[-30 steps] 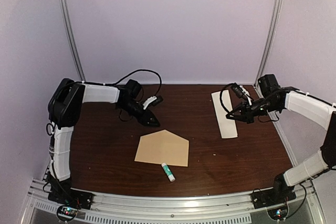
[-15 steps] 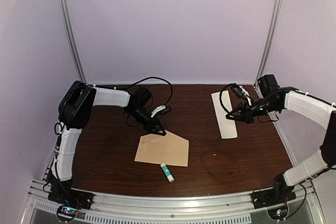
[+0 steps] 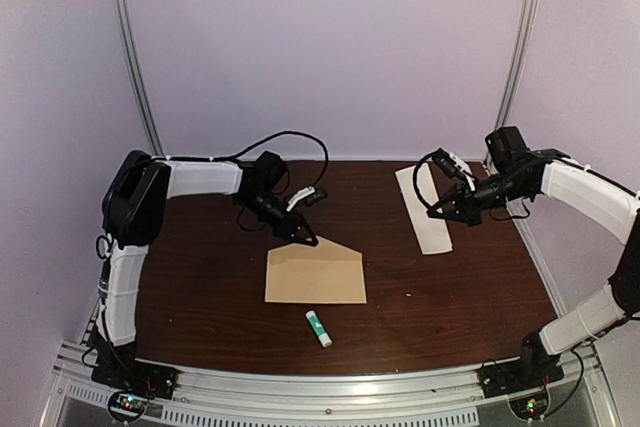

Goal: Place the letter into the envelope and seal it

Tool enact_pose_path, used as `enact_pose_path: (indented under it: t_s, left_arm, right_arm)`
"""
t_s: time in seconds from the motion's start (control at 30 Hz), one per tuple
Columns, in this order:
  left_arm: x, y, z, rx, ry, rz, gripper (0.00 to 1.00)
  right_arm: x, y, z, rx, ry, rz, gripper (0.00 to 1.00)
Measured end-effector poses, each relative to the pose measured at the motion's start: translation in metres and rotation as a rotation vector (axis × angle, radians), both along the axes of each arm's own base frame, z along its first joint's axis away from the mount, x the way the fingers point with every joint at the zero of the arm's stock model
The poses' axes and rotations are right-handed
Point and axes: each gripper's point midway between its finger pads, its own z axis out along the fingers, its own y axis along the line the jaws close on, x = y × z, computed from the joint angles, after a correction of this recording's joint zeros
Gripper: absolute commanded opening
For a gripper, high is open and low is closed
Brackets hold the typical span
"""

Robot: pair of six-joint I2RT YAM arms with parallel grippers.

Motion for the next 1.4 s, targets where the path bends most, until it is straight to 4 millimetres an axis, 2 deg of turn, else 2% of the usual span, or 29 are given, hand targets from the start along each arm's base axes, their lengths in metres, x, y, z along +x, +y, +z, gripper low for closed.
enact_pose_path:
  t_s: [0.1, 0.23, 0.3, 0.37, 0.43, 0.63, 0.8, 0.9, 1.13, 1.4]
  left_arm:
    - [-0.001, -0.003, 0.040, -0.043, -0.065, 0.012, 0.00]
    - [-0.009, -0.014, 0.103, -0.124, -0.185, 0.017, 0.00]
    - [-0.018, -0.023, 0.130, -0.166, -0.242, 0.006, 0.00]
    - [-0.028, -0.032, 0.147, -0.197, -0.274, -0.007, 0.00]
    - [-0.039, -0.040, 0.156, -0.215, -0.282, -0.016, 0.00]
    - [-0.055, -0.048, 0.147, -0.208, -0.238, -0.021, 0.00]
    - [-0.059, -0.048, 0.140, -0.201, -0.227, -0.025, 0.00]
    - [-0.064, -0.049, 0.133, -0.190, -0.216, -0.034, 0.00]
    - [-0.076, -0.050, 0.123, -0.178, -0.204, -0.061, 0.00]
    - [-0.078, -0.051, 0.124, -0.184, -0.207, -0.072, 0.00]
  right_arm:
    - [0.001, 0.018, 0.032, -0.049, -0.120, 0.072, 0.00]
    - [-0.022, 0.065, 0.078, -0.087, -0.277, 0.237, 0.00]
    - [-0.034, 0.085, 0.094, -0.108, -0.334, 0.302, 0.00]
    - [-0.044, 0.099, 0.099, -0.138, -0.368, 0.351, 0.00]
    - [-0.055, 0.112, 0.094, -0.199, -0.392, 0.401, 0.00]
    - [-0.082, 0.138, 0.055, -0.418, -0.427, 0.544, 0.00]
    - [-0.095, 0.141, 0.026, -0.547, -0.432, 0.628, 0.00]
    - [-0.096, 0.144, 0.025, -0.579, -0.446, 0.645, 0.00]
    - [-0.085, 0.154, 0.039, -0.594, -0.520, 0.641, 0.00]
    - [-0.087, 0.160, 0.026, -0.622, -0.506, 0.673, 0.00]
